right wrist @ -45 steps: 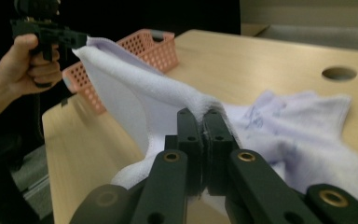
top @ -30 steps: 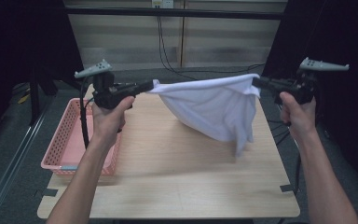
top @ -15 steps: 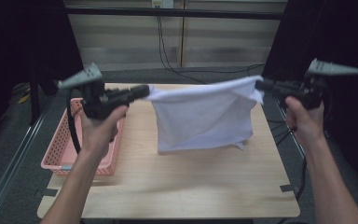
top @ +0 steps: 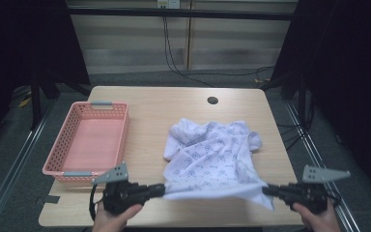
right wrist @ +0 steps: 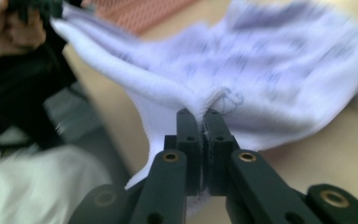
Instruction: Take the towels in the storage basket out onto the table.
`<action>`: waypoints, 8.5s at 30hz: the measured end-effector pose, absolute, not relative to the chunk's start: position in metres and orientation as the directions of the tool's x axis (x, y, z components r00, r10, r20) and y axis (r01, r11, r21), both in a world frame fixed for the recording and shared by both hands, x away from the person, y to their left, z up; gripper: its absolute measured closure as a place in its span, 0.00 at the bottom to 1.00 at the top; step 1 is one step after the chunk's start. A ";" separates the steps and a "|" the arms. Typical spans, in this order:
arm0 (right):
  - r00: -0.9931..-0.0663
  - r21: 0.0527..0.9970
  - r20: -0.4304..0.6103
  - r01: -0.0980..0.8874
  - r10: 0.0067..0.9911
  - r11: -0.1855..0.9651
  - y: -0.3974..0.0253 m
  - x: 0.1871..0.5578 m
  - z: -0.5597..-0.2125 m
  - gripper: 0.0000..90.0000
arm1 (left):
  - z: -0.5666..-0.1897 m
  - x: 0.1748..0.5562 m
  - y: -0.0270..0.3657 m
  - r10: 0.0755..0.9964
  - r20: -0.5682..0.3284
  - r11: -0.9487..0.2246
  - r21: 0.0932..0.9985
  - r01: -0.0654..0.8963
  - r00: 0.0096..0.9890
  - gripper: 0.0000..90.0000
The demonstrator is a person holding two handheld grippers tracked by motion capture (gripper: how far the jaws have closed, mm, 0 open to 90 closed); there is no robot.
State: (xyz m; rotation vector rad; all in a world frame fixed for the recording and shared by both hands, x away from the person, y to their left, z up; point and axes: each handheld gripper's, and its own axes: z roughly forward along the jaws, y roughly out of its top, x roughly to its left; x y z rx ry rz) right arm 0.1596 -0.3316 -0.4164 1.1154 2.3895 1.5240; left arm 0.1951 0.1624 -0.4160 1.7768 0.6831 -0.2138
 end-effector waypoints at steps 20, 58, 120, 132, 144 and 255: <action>-0.607 0.780 0.168 0.564 0.777 0.272 -0.319 0.252 -0.461 0.57 | -0.480 0.299 0.128 0.513 -0.408 -0.322 0.724 0.610 0.755 0.61; -0.556 0.741 0.175 0.618 0.813 0.263 -0.324 0.268 -0.475 0.56 | -0.468 0.281 0.167 0.504 -0.418 -0.270 0.755 0.597 0.756 0.74; -0.709 0.643 0.179 0.609 0.682 0.465 -0.291 0.244 -0.495 0.97 | -0.501 0.276 0.121 0.397 -0.340 -0.553 0.652 0.518 0.852 0.99; -0.777 0.634 0.227 0.576 0.588 0.516 -0.279 0.205 -0.486 0.86 | -0.493 0.229 0.133 0.325 -0.397 -0.575 0.638 0.512 0.858 0.93; -0.608 0.700 0.151 0.623 0.780 0.350 -0.306 0.303 -0.476 0.56 | -0.468 0.322 0.107 0.453 -0.319 -0.365 0.785 0.500 0.832 0.70; -0.631 0.676 0.170 0.634 0.757 0.376 -0.314 0.261 -0.499 0.64 | -0.501 0.323 0.133 0.608 -0.287 -0.402 0.692 0.599 0.740 0.57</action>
